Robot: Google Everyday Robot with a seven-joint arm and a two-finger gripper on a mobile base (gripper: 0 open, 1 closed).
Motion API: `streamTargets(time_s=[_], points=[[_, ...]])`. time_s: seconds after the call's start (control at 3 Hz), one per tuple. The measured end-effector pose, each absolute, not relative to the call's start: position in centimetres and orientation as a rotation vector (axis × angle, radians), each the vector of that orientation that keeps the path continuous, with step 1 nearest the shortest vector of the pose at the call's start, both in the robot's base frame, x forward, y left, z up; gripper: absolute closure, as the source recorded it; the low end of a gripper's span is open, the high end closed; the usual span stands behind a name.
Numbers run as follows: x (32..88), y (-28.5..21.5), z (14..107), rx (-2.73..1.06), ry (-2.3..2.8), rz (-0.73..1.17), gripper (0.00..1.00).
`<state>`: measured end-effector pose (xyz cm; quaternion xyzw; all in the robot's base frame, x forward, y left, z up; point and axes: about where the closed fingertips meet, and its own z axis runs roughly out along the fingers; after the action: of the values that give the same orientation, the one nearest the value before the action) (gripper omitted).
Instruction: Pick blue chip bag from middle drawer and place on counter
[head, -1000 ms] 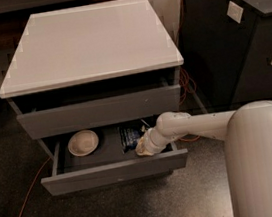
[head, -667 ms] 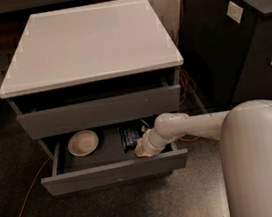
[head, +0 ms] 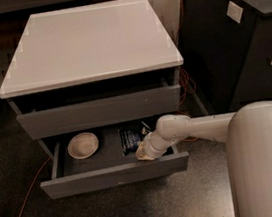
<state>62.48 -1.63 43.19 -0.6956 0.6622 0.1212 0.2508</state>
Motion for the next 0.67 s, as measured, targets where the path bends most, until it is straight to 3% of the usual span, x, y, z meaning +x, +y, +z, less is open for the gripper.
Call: streamTargets(time_s=[0.67], points=[[59.8,-0.9,42.3,-1.918,1.811,0.387,1.00]])
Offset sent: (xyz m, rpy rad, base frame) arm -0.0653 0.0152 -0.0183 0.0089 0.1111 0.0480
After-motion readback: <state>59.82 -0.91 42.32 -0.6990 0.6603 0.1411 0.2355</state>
